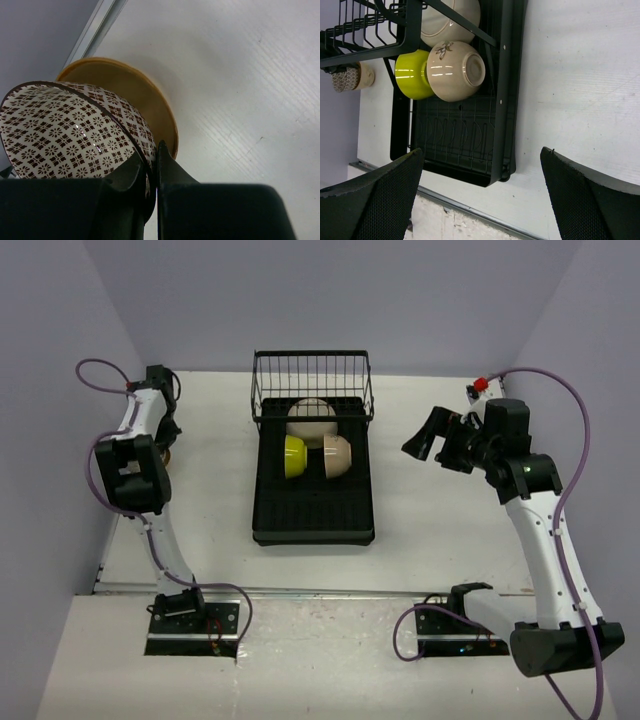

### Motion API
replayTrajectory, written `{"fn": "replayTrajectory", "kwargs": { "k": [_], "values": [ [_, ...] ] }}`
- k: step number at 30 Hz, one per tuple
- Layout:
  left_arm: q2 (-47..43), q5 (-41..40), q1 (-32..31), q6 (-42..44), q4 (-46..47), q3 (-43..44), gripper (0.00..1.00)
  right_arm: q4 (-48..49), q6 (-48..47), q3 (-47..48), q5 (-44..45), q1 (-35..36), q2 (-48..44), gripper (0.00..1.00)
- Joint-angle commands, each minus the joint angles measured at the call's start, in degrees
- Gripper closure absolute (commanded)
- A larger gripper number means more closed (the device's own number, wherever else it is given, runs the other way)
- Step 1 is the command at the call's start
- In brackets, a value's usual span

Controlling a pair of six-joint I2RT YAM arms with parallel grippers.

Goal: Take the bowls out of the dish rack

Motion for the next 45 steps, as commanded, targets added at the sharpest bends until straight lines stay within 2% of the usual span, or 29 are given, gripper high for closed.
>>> {"fn": "replayTrajectory", "kwargs": {
  "k": [1,11,19,32,40,45],
  "values": [
    [1.13,-3.05,0.40,2.41,1.28,5.03,1.00,1.06,0.39,2.00,-0.31,0.18,0.01,0.01],
    [6.14,-2.35,0.66,3.12,0.13,10.05,1.00,1.15,0.83,0.24,-0.13,0.18,-1.22,0.01],
    [5.71,-1.82,0.57,2.68,0.57,7.51,0.99,1.42,1.53,0.33,-0.13,0.18,-1.57,0.01],
    [1.58,-0.59,0.48,1.98,2.16,0.65,0.75,2.21,3.03,-1.25,-1.36,0.18,-3.24,0.01],
    [-1.41,1.17,-0.22,1.54,2.24,1.26,0.54,1.77,3.20,-1.86,-1.63,0.27,-4.56,0.01],
    [-3.08,2.93,-1.09,1.27,1.54,3.97,0.52,1.68,3.38,-2.39,-1.89,0.27,-5.44,0.01]
  ]
}}
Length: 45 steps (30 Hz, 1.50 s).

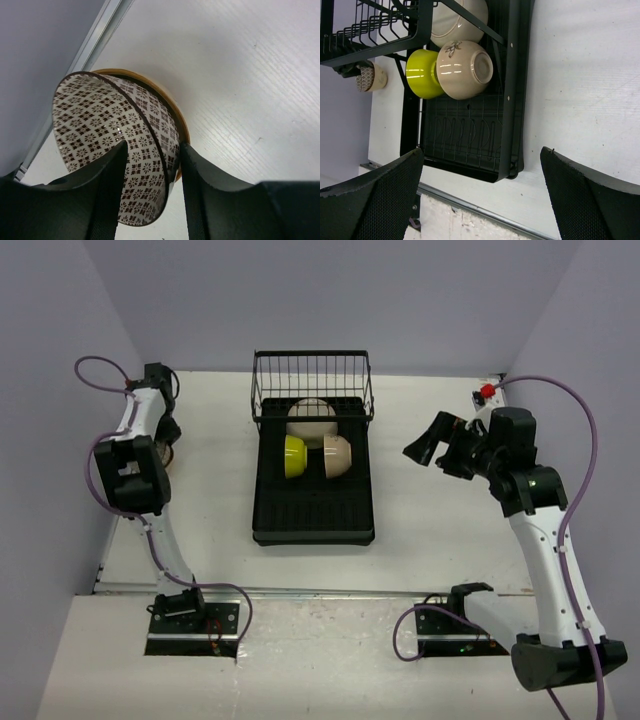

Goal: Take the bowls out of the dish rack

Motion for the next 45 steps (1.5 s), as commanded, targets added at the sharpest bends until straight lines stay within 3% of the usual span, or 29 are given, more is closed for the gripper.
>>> {"fn": "replayTrajectory", "kwargs": {
  "k": [1,6,15,19,22,25,26,27,29,36,43,45],
  "values": [
    [-4.20,2.60,-1.38,-0.37,0.19,3.81,0.52,1.00,0.65,-0.19,-1.34,0.25,-1.31,0.01],
    [-4.29,2.16,-1.73,-0.63,-1.66,6.19,0.52,0.21,0.03,0.34,-0.82,0.25,-2.01,0.01],
    [-9.29,4.26,-2.35,-1.77,-1.13,1.00,0.51,-0.93,-0.14,0.87,-1.87,0.25,-2.45,0.01],
    [-19.63,10.14,-3.40,-3.88,-1.22,-1.10,0.48,-0.49,-0.58,0.61,-1.61,0.25,-2.54,0.01],
    [-29.98,19.36,-3.49,-6.95,2.46,-7.94,0.46,-0.58,-1.02,0.61,-1.34,0.33,-1.84,0.01],
    [-41.79,30.69,-3.93,-10.99,11.40,-20.41,0.44,0.03,-0.85,0.08,-1.69,0.25,-1.40,0.01],
    [-44.86,37.08,-3.93,-12.74,18.31,-23.92,0.44,0.56,-0.76,-0.01,-1.96,0.25,-1.22,0.01],
    [-50.98,39.93,-4.28,-13.54,23.07,-31.96,0.44,0.74,-0.67,-0.18,-2.05,0.25,-1.22,0.01],
    [-56.29,46.07,-5.16,-15.21,34.22,-38.78,0.46,1.00,-0.67,-0.19,-2.05,0.25,-1.22,0.01],
    [-73.96,56.12,-5.77,-22.77,50.27,-59.45,0.45,1.09,-1.20,-0.09,-2.57,0.25,-2.01,0.01],
    [-82.24,66.57,-6.65,-28.31,71.68,-75.71,0.46,2.67,-0.59,-3.17,-2.57,0.25,-3.50,0.01],
    [-82.25,67.63,-7.36,-27.53,73.74,-78.17,0.46,3.02,-0.58,-3.79,-2.84,0.25,-3.86,0.01]
  ]
}}
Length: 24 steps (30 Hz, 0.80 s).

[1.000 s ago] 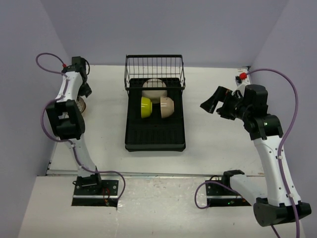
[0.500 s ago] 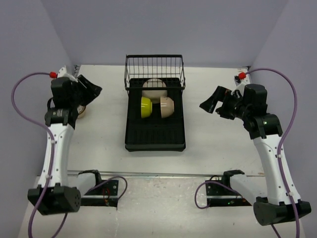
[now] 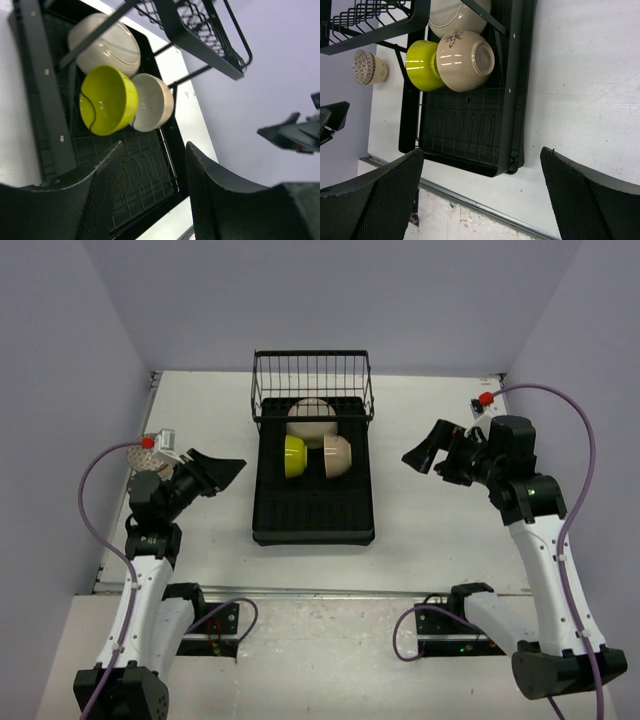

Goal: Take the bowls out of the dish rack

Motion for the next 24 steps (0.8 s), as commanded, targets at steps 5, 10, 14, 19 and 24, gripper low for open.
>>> {"fn": "replayTrajectory", "kwargs": {
  "k": [5,10,14,19,24],
  "values": [
    [4.26,7.82,-5.33,1.80,19.69,-4.73,0.46,2.87,-0.37,-1.43,-1.37,0.25,-1.54,0.01],
    [11.55,7.56,-7.81,2.77,27.94,-6.05,0.47,2.70,-0.81,-0.47,-0.93,0.25,-0.93,0.01],
    [17.70,8.53,-8.25,2.07,34.12,-5.88,0.48,2.26,-1.25,0.68,-0.41,0.33,-0.31,0.01],
    [24.47,8.97,-8.78,1.63,40.00,-4.74,0.48,2.70,-1.07,1.38,-0.49,0.25,0.47,0.01],
    [29.05,7.83,-9.92,2.42,42.29,-3.42,0.49,3.31,-0.63,1.47,-0.58,0.25,0.92,0.01]
  ]
}}
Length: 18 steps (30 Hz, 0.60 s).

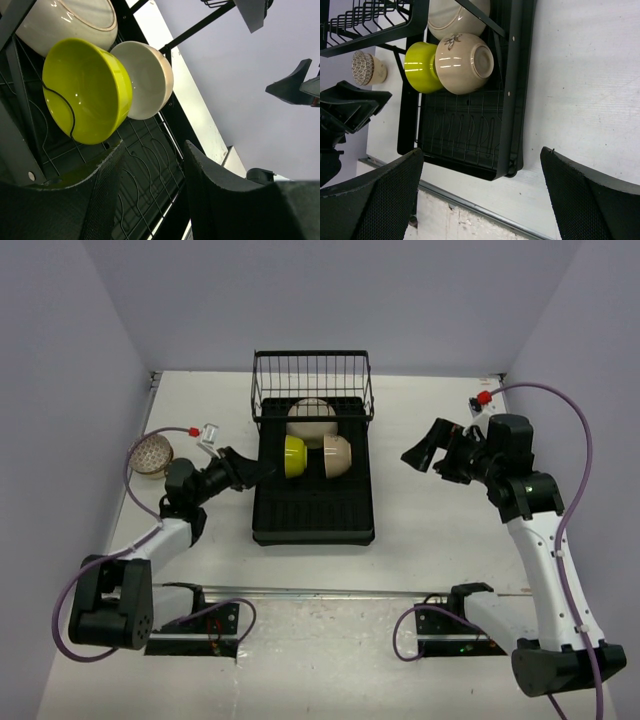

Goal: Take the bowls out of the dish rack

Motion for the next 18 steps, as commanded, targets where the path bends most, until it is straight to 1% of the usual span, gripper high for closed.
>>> {"fn": "replayTrajectory", "kwargs": {
  "k": [1,8,18],
  "values": [
    [1.29,-0.63,-0.91,1.57,6.89,2.35,0.49,2.24,-0.35,2.30,-0.45,0.27,0.50,0.01],
    [6.82,-2.83,-3.20,1.48,10.75,3.58,0.49,2.42,-0.52,2.04,-0.27,0.27,0.76,0.01],
    [11.58,-5.47,-3.55,1.66,12.69,6.92,0.49,2.24,-1.05,3.00,-0.27,0.27,1.56,0.01]
  ]
}}
